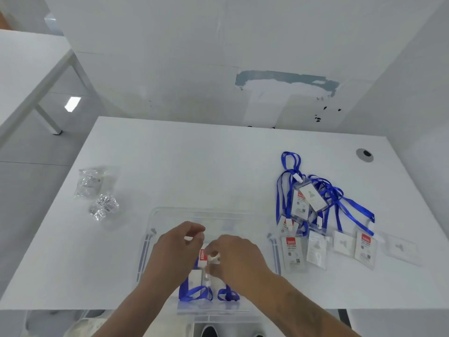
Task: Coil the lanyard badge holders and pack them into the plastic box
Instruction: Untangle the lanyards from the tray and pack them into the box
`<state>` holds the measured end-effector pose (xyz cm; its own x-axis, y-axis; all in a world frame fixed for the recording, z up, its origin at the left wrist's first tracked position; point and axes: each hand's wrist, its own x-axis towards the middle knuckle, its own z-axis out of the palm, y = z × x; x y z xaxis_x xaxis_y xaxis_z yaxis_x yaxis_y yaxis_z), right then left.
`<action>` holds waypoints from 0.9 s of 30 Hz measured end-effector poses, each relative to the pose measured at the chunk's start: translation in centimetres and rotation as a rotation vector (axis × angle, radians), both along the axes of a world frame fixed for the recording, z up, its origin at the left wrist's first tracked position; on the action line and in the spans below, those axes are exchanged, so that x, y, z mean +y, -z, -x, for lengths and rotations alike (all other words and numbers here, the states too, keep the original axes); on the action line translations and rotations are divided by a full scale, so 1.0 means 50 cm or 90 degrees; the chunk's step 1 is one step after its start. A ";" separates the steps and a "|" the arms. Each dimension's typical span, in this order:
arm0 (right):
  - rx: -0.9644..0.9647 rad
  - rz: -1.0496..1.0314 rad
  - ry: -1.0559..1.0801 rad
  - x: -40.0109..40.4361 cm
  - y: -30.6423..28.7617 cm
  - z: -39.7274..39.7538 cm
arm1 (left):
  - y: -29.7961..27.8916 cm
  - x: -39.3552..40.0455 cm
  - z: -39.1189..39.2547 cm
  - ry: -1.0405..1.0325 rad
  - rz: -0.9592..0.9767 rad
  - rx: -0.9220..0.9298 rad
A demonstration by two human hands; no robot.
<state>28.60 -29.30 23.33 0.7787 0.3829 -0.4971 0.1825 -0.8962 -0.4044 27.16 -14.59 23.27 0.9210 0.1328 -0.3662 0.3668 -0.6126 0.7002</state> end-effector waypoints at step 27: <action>-0.002 -0.163 0.345 -0.653 0.090 -0.267 | 0.066 -0.641 -0.266 -0.059 0.123 0.173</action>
<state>41.95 -61.96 18.85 0.8977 0.0383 -0.4389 -0.2716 -0.7362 -0.6199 40.45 -46.64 19.99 0.7737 0.1161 -0.6229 0.6036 -0.4338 0.6689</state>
